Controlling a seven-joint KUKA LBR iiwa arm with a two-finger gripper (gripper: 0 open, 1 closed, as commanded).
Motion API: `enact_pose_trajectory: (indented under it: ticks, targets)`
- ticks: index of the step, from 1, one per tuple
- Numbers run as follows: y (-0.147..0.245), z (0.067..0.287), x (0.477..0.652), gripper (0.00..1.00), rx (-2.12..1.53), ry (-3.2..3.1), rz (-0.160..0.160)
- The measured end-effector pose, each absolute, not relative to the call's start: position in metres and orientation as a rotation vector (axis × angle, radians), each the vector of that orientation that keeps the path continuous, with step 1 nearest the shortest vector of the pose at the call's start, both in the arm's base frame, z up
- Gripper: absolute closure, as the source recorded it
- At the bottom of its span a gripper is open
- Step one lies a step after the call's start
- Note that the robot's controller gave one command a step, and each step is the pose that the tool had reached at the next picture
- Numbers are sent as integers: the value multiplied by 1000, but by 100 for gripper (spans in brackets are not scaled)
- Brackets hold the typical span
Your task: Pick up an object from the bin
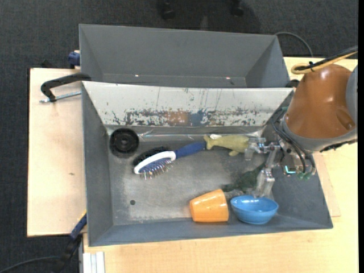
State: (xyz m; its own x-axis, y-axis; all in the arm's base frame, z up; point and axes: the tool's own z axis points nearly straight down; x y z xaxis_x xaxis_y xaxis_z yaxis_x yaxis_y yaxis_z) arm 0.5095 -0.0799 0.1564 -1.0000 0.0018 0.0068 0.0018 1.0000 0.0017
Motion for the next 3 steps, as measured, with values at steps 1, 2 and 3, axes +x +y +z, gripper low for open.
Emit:
enact_pose_trajectory:
  ticks: [1,2,3]
  targets:
    - [-105,71,495,0,398,-3120,-1]
    - [-105,72,495,100,401,-3117,1]
    - [-148,248,537,100,577,-3103,11]
